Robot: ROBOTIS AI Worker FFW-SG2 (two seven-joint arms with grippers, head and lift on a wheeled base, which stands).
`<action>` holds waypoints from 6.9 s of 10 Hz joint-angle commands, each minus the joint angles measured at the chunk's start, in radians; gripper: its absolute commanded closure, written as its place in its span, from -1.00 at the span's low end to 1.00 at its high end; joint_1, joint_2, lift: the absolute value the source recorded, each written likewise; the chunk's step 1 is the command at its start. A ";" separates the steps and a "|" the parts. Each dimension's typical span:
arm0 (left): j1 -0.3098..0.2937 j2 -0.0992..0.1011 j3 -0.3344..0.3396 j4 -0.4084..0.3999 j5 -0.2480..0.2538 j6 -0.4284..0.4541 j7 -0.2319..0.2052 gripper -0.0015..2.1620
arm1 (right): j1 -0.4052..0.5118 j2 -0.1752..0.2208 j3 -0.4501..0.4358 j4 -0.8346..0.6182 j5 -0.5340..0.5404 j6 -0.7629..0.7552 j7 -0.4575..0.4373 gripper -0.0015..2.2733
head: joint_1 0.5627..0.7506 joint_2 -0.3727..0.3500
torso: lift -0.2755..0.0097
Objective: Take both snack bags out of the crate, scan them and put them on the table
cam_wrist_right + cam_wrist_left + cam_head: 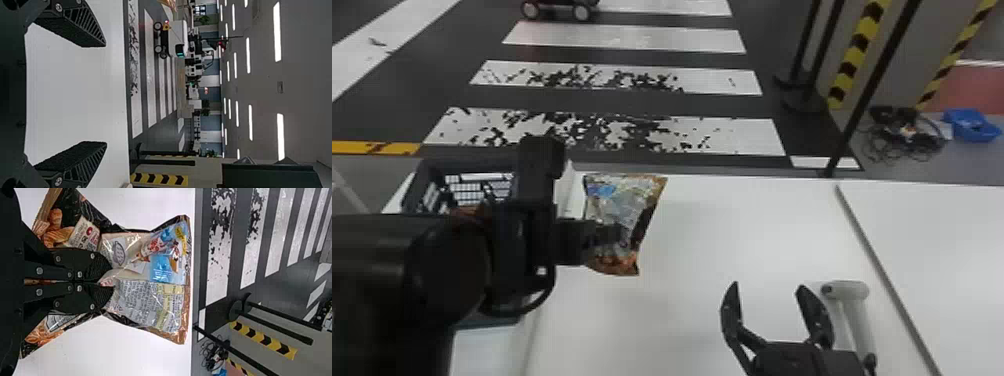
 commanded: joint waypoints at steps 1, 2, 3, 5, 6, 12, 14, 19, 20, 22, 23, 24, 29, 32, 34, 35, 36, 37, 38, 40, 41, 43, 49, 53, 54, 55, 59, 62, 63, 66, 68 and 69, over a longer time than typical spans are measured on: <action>0.031 -0.007 -0.065 0.030 0.008 -0.093 0.046 0.98 | 0.002 -0.001 -0.002 -0.001 0.000 0.000 0.000 -0.91 | 0.41 -0.14 | 0.28; 0.060 -0.007 -0.108 0.050 0.011 -0.166 0.078 0.98 | 0.003 -0.001 -0.006 -0.004 0.000 -0.003 0.000 -0.91 | 0.41 -0.18 | 0.28; 0.088 -0.007 -0.144 0.076 0.025 -0.262 0.110 0.98 | 0.005 -0.001 -0.009 -0.004 -0.002 -0.012 0.000 -0.91 | 0.41 -0.21 | 0.28; 0.138 -0.007 -0.230 0.148 0.041 -0.406 0.162 0.98 | 0.005 -0.001 -0.012 -0.005 -0.003 -0.012 -0.001 -0.91 | 0.41 -0.35 | 0.28; 0.152 -0.007 -0.261 0.184 0.046 -0.430 0.184 0.98 | 0.005 -0.001 -0.012 -0.005 -0.003 -0.012 -0.001 -0.91 | 0.41 -0.42 | 0.28; 0.189 -0.007 -0.329 0.250 0.121 -0.529 0.331 0.60 | 0.003 -0.001 -0.012 -0.004 -0.006 -0.012 0.000 -0.91 | 0.41 -0.62 | 0.28; 0.198 -0.007 -0.327 0.253 0.160 -0.578 0.376 -0.45 | 0.003 -0.001 -0.010 -0.004 -0.006 -0.012 0.000 -0.91 | 0.41 -0.60 | 0.28; 0.207 -0.007 -0.327 0.239 0.178 -0.578 0.376 -0.94 | 0.003 0.001 -0.007 -0.001 -0.006 -0.012 0.000 -0.91 | 0.41 -0.61 | 0.28; 0.215 -0.007 -0.321 0.207 0.169 -0.578 0.368 -0.93 | 0.003 0.001 -0.007 -0.002 -0.006 -0.012 0.000 -0.91 | 0.41 -0.61 | 0.28; 0.227 0.004 -0.293 0.138 0.092 -0.593 0.311 -0.93 | 0.005 -0.001 -0.004 -0.002 -0.006 -0.012 0.002 -0.93 | 0.41 -0.60 | 0.28; 0.256 0.010 -0.269 0.084 0.038 -0.630 0.271 -0.93 | 0.003 0.001 -0.002 -0.002 -0.006 -0.025 0.003 -0.94 | 0.41 -0.58 | 0.28; 0.269 0.024 -0.261 0.055 -0.031 -0.679 0.242 -0.93 | 0.002 0.001 -0.002 -0.002 -0.006 -0.025 0.003 -0.92 | 0.41 -0.53 | 0.28; 0.427 0.137 -0.184 -0.026 -0.247 -1.139 0.190 -0.92 | -0.012 0.001 0.010 -0.001 -0.009 -0.025 0.018 -0.92 | 0.41 -0.14 | 0.28; 0.542 0.177 -0.109 -0.033 -0.268 -1.403 0.158 -0.92 | -0.037 0.003 0.034 -0.002 -0.009 0.006 0.017 -0.91 | 0.41 0.07 | 0.28; 0.626 0.182 -0.054 -0.025 -0.275 -1.507 0.146 -0.92 | -0.051 0.006 0.044 -0.005 -0.003 0.034 0.020 -0.89 | 0.41 0.17 | 0.28; 0.668 0.188 -0.031 -0.026 -0.271 -1.526 0.141 -0.92 | -0.054 0.015 0.047 -0.005 -0.005 0.052 0.034 -0.85 | 0.41 0.23 | 0.28; 0.704 0.191 -0.022 -0.028 -0.275 -1.535 0.155 -0.92 | -0.055 0.022 0.050 -0.007 0.004 0.064 0.035 -0.81 | 0.41 0.32 | 0.28; 0.729 0.191 -0.011 -0.020 -0.276 -1.529 0.153 -0.92 | -0.054 0.029 0.056 -0.015 0.012 0.083 0.048 -0.70 | 0.41 0.38 | 0.28; 0.752 0.191 0.001 -0.017 -0.276 -1.516 0.146 -0.92 | -0.055 0.029 0.059 -0.021 0.021 0.101 0.074 -0.43 | 0.41 0.41 | 0.28; 0.793 0.192 0.035 -0.016 -0.256 -1.550 0.083 -0.92 | -0.061 0.030 0.077 -0.027 0.099 0.153 0.087 0.61 | 0.41 0.51 | 0.28; 0.815 0.192 0.057 -0.005 -0.230 -1.624 0.040 -0.92 | -0.061 0.032 0.088 -0.034 0.119 0.175 0.091 0.94 | 0.41 0.56 | 0.28; 0.830 0.195 0.061 0.016 -0.219 -1.679 -0.002 -0.92 | -0.063 0.035 0.099 -0.042 0.138 0.221 0.103 0.98 | 0.41 0.61 | 0.28; 0.827 0.214 0.067 0.096 -0.183 -1.697 -0.003 -0.92 | -0.190 0.047 0.140 -0.004 0.118 0.488 0.229 0.98 | 0.41 0.84 | 0.28; 0.833 0.209 0.064 0.104 -0.183 -1.691 -0.011 -0.90 | -0.273 0.047 0.136 0.101 0.075 0.509 0.247 0.98 | 0.41 0.86 | 0.28; 0.833 0.209 0.063 0.104 -0.183 -1.691 -0.012 -0.90 | -0.288 0.047 0.129 0.130 0.075 0.509 0.247 0.98 | 0.41 0.84 | 0.28; 0.833 0.209 0.063 0.104 -0.181 -1.691 -0.017 -0.90 | -0.293 0.047 0.122 0.148 0.075 0.509 0.252 0.98 | 0.41 0.82 | 0.28; 0.826 0.212 0.061 0.116 -0.173 -1.691 -0.020 -0.88 | -0.288 0.045 0.117 0.193 0.095 0.518 0.253 0.98 | 0.41 0.77 | 0.28; 0.821 0.212 0.060 0.124 -0.169 -1.691 -0.023 -0.87 | -0.273 0.045 0.082 0.205 0.098 0.518 0.252 0.98 | 0.41 0.73 | 0.28; 0.821 0.212 0.058 0.125 -0.169 -1.691 -0.023 -0.87 | -0.265 0.045 0.071 0.203 0.098 0.515 0.253 0.98 | 0.41 0.71 | 0.28; 0.821 0.209 0.058 0.125 -0.169 -1.691 -0.025 -0.87 | -0.250 0.039 0.068 0.182 0.139 0.528 0.310 0.98 | 0.41 0.66 | 0.28; 0.821 0.208 0.058 0.125 -0.167 -1.688 -0.025 -0.87 | -0.248 0.039 0.067 0.170 0.228 0.574 0.413 0.98 | 0.41 0.70 | 0.28; 0.821 0.208 0.058 0.128 -0.166 -1.688 -0.025 -0.87 | -0.242 0.038 0.067 0.162 0.261 0.577 0.419 0.98 | 0.41 0.73 | 0.28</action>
